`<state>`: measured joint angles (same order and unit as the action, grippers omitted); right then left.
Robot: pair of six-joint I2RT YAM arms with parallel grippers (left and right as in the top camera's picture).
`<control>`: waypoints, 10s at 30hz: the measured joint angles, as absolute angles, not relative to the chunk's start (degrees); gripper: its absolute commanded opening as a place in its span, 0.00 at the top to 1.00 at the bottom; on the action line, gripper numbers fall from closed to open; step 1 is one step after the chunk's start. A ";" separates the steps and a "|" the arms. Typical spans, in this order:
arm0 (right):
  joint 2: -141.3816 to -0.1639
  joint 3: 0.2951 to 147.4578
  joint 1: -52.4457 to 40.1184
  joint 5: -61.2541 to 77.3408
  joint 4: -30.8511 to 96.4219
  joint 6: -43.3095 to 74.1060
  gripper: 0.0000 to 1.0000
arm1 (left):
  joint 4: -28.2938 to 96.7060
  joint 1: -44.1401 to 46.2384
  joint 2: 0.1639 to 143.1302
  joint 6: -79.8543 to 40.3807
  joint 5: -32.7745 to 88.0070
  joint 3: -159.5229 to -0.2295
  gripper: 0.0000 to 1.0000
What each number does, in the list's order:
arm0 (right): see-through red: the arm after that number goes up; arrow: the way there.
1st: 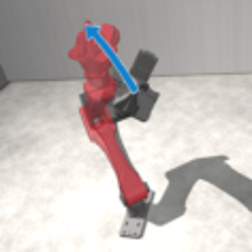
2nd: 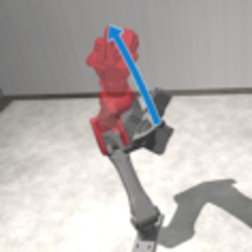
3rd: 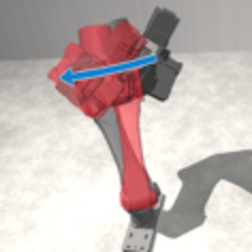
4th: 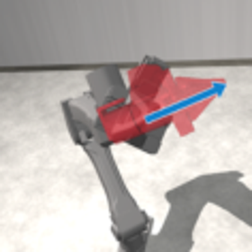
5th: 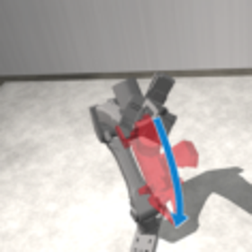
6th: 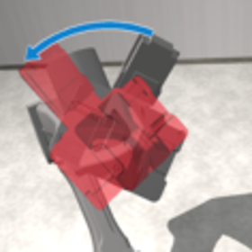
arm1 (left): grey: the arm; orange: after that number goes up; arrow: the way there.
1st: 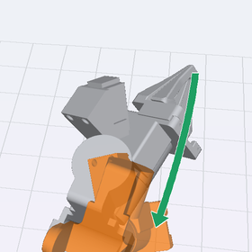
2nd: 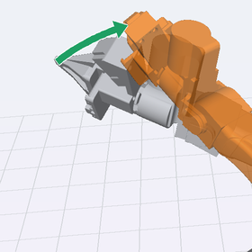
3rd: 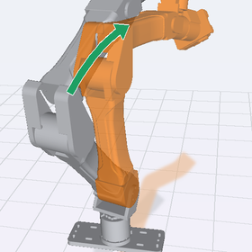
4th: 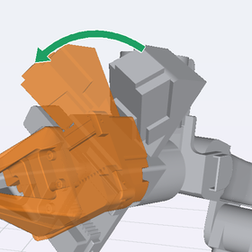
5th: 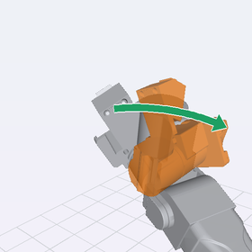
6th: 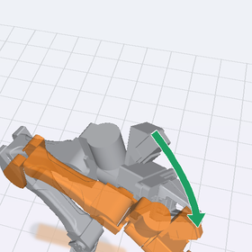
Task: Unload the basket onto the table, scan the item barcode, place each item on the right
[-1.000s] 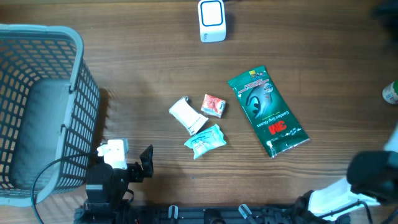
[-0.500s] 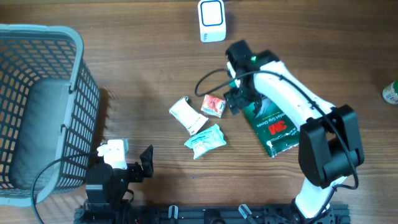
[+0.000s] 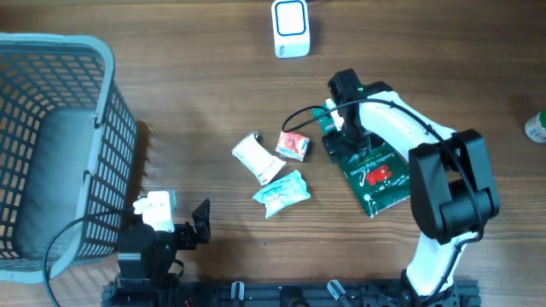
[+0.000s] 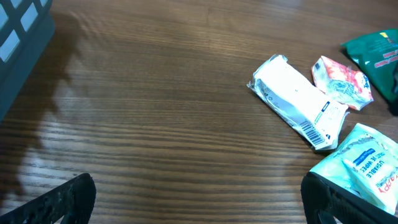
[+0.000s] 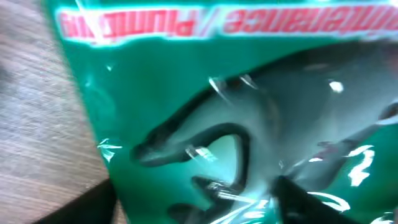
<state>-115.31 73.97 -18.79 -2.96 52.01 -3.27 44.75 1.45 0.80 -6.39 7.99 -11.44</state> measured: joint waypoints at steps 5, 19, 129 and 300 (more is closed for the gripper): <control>-116.05 75.33 -16.82 -0.84 55.40 -1.78 0.95 | 44.75 1.45 0.80 -6.39 7.97 -11.44 0.00; -120.14 96.07 -17.96 41.76 92.27 -10.70 0.95 | 44.75 1.45 0.80 -6.39 7.97 -11.44 0.00; -105.49 53.67 -21.67 39.53 11.84 34.74 0.00 | 44.75 1.45 0.80 -6.39 7.97 -11.44 0.00; -117.10 110.59 -30.92 40.64 66.89 8.99 0.96 | 44.75 1.45 0.80 -6.39 7.97 -11.44 0.00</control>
